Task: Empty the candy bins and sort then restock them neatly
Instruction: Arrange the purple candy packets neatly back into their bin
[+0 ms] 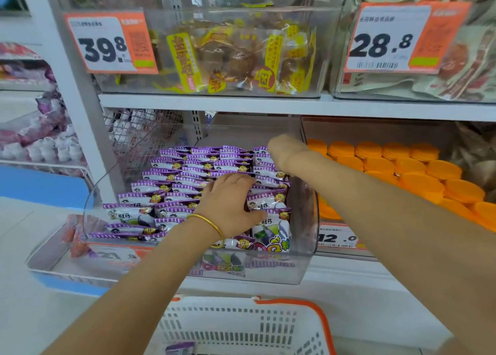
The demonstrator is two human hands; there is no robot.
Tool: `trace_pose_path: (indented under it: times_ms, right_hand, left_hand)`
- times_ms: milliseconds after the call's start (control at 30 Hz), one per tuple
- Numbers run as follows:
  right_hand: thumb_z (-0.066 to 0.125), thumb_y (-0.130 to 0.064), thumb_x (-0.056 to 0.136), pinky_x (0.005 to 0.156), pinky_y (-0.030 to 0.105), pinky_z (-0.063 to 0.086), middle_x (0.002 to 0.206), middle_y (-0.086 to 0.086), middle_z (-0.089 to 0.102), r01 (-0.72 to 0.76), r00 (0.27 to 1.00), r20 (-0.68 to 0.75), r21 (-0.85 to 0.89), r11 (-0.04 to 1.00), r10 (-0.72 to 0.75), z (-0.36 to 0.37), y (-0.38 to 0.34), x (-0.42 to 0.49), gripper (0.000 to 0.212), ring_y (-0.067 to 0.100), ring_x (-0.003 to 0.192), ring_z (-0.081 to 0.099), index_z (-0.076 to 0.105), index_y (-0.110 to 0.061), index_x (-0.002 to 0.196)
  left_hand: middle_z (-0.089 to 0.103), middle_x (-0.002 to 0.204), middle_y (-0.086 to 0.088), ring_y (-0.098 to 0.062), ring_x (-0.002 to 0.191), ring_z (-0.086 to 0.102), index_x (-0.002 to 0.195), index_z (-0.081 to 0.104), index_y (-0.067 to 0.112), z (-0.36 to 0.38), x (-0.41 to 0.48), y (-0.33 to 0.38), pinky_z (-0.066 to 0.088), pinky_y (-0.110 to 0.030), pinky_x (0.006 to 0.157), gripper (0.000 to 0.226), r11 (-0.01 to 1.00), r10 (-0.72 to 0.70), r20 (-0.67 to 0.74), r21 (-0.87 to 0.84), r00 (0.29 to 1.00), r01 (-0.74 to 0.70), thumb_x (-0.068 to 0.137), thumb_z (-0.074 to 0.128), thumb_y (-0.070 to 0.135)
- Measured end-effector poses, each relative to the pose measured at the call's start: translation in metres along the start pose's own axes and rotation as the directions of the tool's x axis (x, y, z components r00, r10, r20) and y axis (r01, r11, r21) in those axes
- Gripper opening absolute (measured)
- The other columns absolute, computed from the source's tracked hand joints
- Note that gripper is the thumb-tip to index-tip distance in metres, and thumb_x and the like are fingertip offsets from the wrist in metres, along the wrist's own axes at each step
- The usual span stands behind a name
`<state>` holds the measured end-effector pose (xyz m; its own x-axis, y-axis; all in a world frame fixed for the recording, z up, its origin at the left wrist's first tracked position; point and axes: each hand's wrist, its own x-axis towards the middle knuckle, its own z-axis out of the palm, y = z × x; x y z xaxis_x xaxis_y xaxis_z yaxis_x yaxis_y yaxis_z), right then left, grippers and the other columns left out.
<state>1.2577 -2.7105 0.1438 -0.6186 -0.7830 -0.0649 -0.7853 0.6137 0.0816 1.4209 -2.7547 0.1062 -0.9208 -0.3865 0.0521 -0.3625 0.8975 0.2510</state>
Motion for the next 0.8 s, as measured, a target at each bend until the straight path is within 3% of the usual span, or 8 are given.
trace_pose_path:
  times_ms: [133, 200, 267, 367, 433, 533, 633, 800]
  right_hand:
    - [0.053, 0.009, 0.086, 0.054, 0.031, 0.041, 0.063, 0.008, 0.05, 0.057, 0.998, 0.001, 0.078, 0.995, -0.057, -0.004, 0.002, -0.006, 0.023, 0.023, 0.065, 0.052, 0.055, 0.0, 0.065]
    - [0.057, -0.013, 0.093, 0.051, 0.029, 0.038, 0.066, 0.008, 0.052, 0.109, 0.992, 0.059, 0.082, 0.991, -0.114, 0.0, -0.002, -0.01, 0.025, 0.019, 0.057, 0.046, 0.059, -0.003, 0.07]
    - [0.048, -0.035, 0.099, 0.051, 0.029, 0.031, 0.063, 0.005, 0.042, 0.157, 0.974, 0.157, 0.046, 0.987, -0.162, 0.005, -0.008, -0.012, 0.04, 0.017, 0.054, 0.036, 0.05, -0.007, 0.07]
    - [0.037, -0.046, 0.1, 0.058, 0.028, 0.032, 0.068, 0.0, 0.038, 0.2, 0.945, 0.239, 0.113, 0.973, -0.222, 0.0, -0.009, -0.017, 0.042, 0.014, 0.059, 0.036, 0.049, -0.01, 0.082]
    - [0.046, -0.054, 0.093, 0.07, 0.031, 0.039, 0.079, 0.0, 0.046, 0.22, 0.912, 0.32, 0.15, 0.964, -0.258, -0.006, -0.007, -0.023, 0.041, 0.018, 0.072, 0.047, 0.052, -0.014, 0.085]
    - [0.064, -0.059, 0.078, 0.085, 0.035, 0.042, 0.12, 0.005, 0.049, 0.244, 0.88, 0.413, 0.032, 0.969, -0.235, -0.007, -0.01, -0.034, 0.069, 0.025, 0.103, 0.049, 0.048, -0.009, 0.123]
    - [0.074, -0.058, 0.069, 0.085, 0.033, 0.041, 0.134, 0.009, 0.033, 0.241, 0.896, 0.398, -0.068, 0.968, -0.195, 0.005, -0.018, -0.045, 0.094, 0.023, 0.105, 0.043, 0.032, -0.009, 0.138]
    - [0.081, -0.057, 0.059, 0.09, 0.044, 0.041, 0.141, 0.009, 0.032, 0.181, 0.951, 0.288, -0.209, 0.961, -0.117, 0.03, -0.028, -0.053, 0.112, 0.03, 0.125, 0.04, 0.021, -0.014, 0.143]
  left_hand:
    - [0.033, 0.15, 0.006, -0.015, 0.141, 0.022, 0.144, 0.036, 0.024, -0.008, -0.025, -0.027, 0.02, -0.044, 0.116, 0.08, 0.999, -0.008, -0.116, -0.038, 0.993, 0.004, 0.079, 0.034, 0.071]
    - [0.031, 0.152, 0.01, -0.012, 0.143, 0.018, 0.144, 0.036, 0.028, -0.004, -0.041, -0.035, 0.016, -0.045, 0.117, 0.093, 1.0, -0.025, -0.114, -0.014, 0.993, 0.023, 0.068, 0.011, 0.076]
    - [0.03, 0.152, 0.013, -0.01, 0.144, 0.015, 0.143, 0.036, 0.032, 0.005, -0.051, -0.038, 0.01, -0.046, 0.118, 0.093, 0.999, -0.037, -0.129, 0.019, 0.991, 0.04, 0.068, 0.001, 0.073]
    - [0.037, 0.149, 0.01, -0.012, 0.143, 0.02, 0.14, 0.043, 0.03, 0.015, -0.057, -0.036, 0.012, -0.047, 0.117, 0.085, 0.998, -0.012, -0.209, 0.055, 0.978, 0.024, 0.076, 0.002, 0.068]
    - [0.046, 0.144, 0.004, -0.018, 0.14, 0.029, 0.135, 0.05, 0.025, 0.019, -0.057, -0.037, 0.02, -0.049, 0.115, 0.077, 0.997, 0.014, -0.252, 0.073, 0.968, 0.005, 0.083, 0.009, 0.064]
    - [0.055, 0.135, -0.001, -0.024, 0.134, 0.041, 0.128, 0.059, 0.02, 0.023, -0.056, -0.039, 0.031, -0.053, 0.109, 0.069, 0.996, 0.034, -0.277, 0.085, 0.96, -0.011, 0.089, 0.018, 0.06]
    - [0.059, 0.129, -0.003, -0.026, 0.129, 0.047, 0.123, 0.062, 0.017, 0.025, -0.056, -0.04, 0.036, -0.054, 0.105, 0.068, 0.995, 0.047, -0.289, 0.095, 0.956, -0.02, 0.091, 0.019, 0.059]
    - [0.061, 0.126, -0.003, -0.026, 0.127, 0.048, 0.121, 0.063, 0.017, 0.026, -0.056, -0.041, 0.036, -0.053, 0.105, 0.064, 0.994, 0.047, -0.298, 0.111, 0.953, -0.014, 0.092, 0.021, 0.056]
